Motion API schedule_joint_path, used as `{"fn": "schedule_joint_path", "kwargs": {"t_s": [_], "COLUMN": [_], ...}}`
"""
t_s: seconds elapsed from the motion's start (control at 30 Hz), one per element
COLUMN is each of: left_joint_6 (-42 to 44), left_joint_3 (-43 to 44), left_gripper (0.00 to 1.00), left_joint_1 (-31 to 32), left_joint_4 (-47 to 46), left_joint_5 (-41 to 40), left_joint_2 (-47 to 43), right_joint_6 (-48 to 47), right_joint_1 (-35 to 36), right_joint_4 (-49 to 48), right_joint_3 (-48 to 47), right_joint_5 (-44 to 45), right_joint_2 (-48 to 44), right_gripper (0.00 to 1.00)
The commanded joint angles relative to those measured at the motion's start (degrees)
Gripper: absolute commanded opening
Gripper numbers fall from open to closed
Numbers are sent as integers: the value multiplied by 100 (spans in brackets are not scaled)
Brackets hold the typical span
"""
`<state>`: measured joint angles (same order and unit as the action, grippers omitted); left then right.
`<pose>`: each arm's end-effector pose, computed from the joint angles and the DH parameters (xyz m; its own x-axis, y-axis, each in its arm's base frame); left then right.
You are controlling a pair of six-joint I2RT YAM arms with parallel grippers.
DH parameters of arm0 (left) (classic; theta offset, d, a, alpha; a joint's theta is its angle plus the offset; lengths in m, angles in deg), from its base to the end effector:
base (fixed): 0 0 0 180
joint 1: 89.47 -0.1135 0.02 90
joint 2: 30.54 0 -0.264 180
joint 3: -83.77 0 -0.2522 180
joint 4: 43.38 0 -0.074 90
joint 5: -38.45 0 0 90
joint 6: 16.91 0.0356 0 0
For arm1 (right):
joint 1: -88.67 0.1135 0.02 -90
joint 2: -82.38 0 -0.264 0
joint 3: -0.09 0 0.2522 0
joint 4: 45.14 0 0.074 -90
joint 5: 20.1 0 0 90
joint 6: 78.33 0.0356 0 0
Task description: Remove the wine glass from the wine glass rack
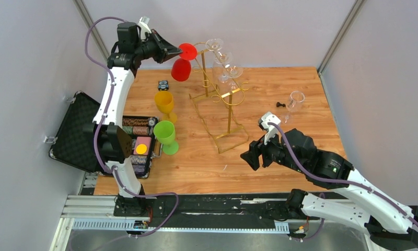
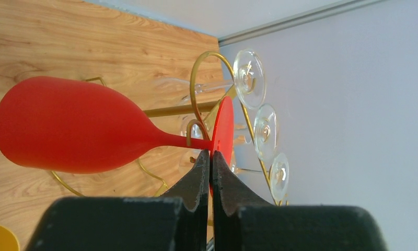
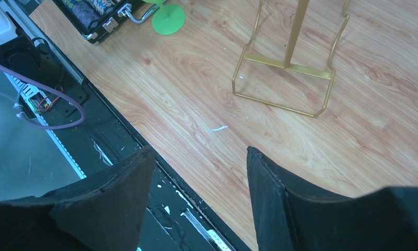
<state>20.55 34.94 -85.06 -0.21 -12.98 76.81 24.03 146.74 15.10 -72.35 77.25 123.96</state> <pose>0.4226 -0.0548 0.4336 -0.7142 -0.5674 -0.4099 0.1311 0.4668 -0.8746 0.0749 0.1115 0.3644 -0.4210 -0.2742 -0.8646 -0.7091 0.6939 0.1252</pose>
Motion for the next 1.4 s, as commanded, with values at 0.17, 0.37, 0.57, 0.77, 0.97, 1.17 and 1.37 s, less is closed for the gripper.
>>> {"fn": "schedule_joint_path", "kwargs": {"t_s": [0.17,0.37,0.57,0.77,0.97,1.17,1.37], "left_joint_6": [260,573,632,836,1399,2183,3044], "left_joint_3": [-59,-72,-91,-225,-317,-599,-855], "left_gripper": [0,0,0,0,0,0,0], "left_joint_1": [-177,-219,-238,-233,-236,-162,287], "left_joint_4": [-97,200,249,284,718,1345,1874], "left_joint_5": [79,-5,64,234,341,319,69], "left_joint_2": [-679,-897,-952,-1191,-1606,-2239,-2929], "right_joint_6": [55,137,247,381,496,724,850], "right_joint_1": [6,3,3,6,-5,-5,-1], "right_joint_4": [-109,-15,-1,76,330,616,721], "right_joint_3": [-377,-597,-617,-829,-1252,-1788,-2182], "right_joint_5": [120,303,384,558,608,458,269], "right_joint_2": [57,224,252,260,395,615,772], "right_gripper": [66,66,66,67,70,71,72]}}
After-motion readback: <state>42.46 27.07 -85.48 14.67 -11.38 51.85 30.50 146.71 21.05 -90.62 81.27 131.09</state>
